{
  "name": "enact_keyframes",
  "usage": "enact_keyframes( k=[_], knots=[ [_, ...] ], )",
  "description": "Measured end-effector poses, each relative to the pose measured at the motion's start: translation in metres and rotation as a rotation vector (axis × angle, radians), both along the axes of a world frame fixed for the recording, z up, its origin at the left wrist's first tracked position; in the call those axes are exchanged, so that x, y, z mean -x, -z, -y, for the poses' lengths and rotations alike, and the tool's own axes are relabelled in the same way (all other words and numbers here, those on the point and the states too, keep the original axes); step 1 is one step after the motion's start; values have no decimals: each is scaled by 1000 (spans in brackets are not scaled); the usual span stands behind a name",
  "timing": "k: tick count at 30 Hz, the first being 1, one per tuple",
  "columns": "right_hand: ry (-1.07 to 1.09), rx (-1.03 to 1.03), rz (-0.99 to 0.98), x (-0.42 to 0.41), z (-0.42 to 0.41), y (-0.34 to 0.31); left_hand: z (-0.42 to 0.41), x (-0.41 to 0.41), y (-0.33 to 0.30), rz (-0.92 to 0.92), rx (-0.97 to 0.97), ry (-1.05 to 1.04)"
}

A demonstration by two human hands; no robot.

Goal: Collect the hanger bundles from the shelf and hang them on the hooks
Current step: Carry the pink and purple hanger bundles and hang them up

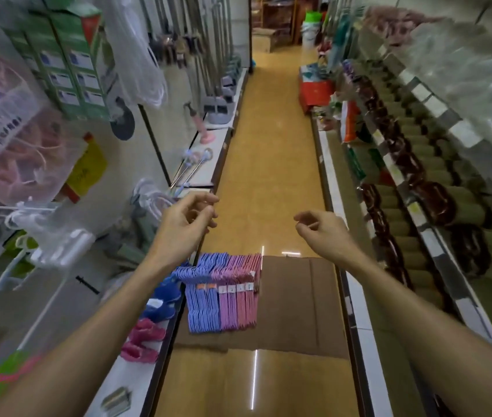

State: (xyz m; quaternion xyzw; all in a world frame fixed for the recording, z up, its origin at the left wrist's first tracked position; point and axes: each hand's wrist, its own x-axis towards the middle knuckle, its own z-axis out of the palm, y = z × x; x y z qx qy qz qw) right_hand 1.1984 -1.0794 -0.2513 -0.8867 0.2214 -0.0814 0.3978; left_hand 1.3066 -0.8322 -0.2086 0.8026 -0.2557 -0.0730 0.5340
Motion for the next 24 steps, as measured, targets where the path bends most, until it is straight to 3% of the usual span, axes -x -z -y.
enact_keyframes(
  k=[5,15,24],
  knots=[
    [1,-75,-70,-51,18,123,10,-57,117,-14,-1,-53],
    [97,-65,-134,-144,27,436,25,-154,423,-52,-22,-4],
    [126,-143,-168,-185,41,669,56,-205,658,5,-67,27]
  ],
)
